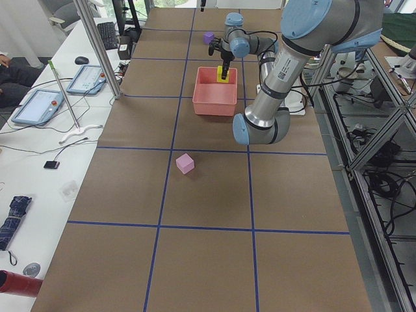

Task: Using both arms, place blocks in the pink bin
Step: 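Carry the yellow cube over the pink bin and release it, then raise the left gripper while the right gripper reaches for the orange cube, then grasp the orange cube with the right gripper and lift it, then drop the orange cube into the bin while the left gripper lowers onto the pink cube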

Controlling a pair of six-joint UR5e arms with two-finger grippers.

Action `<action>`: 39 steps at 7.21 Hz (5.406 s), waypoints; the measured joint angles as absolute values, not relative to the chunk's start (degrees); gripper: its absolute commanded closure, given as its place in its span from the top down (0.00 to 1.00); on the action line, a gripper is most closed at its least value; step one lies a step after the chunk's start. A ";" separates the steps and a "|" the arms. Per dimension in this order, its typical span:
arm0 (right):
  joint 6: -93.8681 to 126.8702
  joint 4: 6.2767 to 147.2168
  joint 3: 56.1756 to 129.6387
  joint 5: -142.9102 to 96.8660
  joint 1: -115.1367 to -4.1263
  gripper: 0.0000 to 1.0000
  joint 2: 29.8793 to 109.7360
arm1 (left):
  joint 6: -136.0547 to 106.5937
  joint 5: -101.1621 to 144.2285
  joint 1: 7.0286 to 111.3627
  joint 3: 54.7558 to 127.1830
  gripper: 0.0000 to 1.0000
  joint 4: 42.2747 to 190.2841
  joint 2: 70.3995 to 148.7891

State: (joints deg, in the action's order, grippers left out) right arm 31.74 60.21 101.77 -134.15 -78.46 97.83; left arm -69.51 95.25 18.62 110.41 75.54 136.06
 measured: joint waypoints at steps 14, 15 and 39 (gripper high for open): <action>93.70 49.31 118.99 -82.41 -24.17 1.00 116.39 | -39.17 108.90 42.45 121.10 1.00 75.32 120.27; 95.36 49.47 118.79 -80.40 -22.28 1.00 116.88 | -39.19 108.90 42.45 121.04 1.00 75.32 120.25; 85.84 106.14 114.81 -81.89 -23.07 1.00 50.81 | -12.61 119.38 57.60 94.77 1.00 118.28 98.80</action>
